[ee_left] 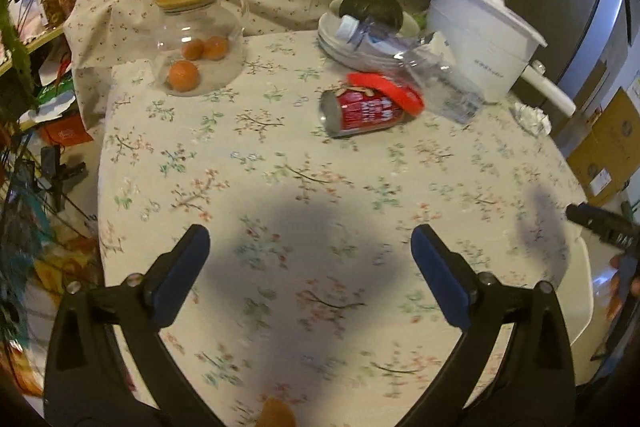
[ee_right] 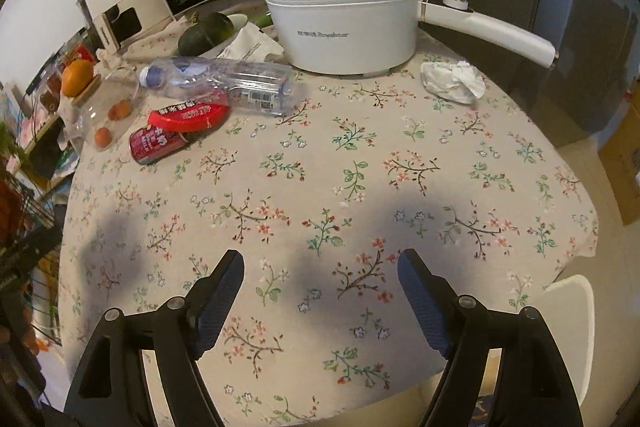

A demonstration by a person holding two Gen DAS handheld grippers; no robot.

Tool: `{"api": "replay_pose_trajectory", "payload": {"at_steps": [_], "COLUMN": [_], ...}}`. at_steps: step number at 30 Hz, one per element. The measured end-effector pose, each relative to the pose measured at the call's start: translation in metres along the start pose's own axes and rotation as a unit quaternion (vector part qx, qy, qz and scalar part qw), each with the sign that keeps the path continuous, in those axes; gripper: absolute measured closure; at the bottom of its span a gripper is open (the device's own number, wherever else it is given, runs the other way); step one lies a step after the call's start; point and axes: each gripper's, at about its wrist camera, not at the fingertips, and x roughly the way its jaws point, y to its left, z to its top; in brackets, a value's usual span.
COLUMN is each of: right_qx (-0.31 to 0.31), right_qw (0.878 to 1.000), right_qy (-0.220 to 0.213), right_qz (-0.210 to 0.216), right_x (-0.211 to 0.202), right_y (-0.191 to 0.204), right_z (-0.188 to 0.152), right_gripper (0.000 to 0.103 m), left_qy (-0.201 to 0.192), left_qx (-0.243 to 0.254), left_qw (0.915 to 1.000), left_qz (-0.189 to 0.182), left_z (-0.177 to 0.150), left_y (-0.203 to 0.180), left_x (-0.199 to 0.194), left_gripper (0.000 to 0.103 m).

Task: Collect trash
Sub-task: 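Grasp the red cartoon-face can with the left gripper while the right grasps the crumpled tissue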

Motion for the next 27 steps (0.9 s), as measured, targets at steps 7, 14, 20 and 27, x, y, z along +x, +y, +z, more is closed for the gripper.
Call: {"api": "replay_pose_trajectory", "payload": {"at_steps": [7,14,20,27], "right_qx": [0.012,0.033,0.051,0.072], "right_qw": [0.999,0.997,0.992,0.989], "right_qy": [-0.008,-0.045,-0.077,-0.091], "right_qz": [-0.031,-0.054,-0.082,-0.086], "right_x": [0.014,0.038,0.067,0.103], "right_y": [-0.034,-0.075,-0.107,-0.134], "right_z": [0.035,0.073,0.103,0.122], "right_gripper": [0.022,0.022,0.022,0.022], "left_qy": [0.002,0.013,0.018,0.026], "left_qx": [-0.001,-0.008,-0.018,-0.003], "left_qw": [0.9996,0.9952,0.9917,0.9891], "left_qz": [-0.028,-0.096,-0.126,-0.145], "left_z": [0.044,0.095,0.124,0.131], "left_y": [0.010,-0.006,-0.018,-0.030], "left_x": [0.029,0.073,0.105,0.125], "left_gripper": [0.003,0.020,0.037,0.038]}}
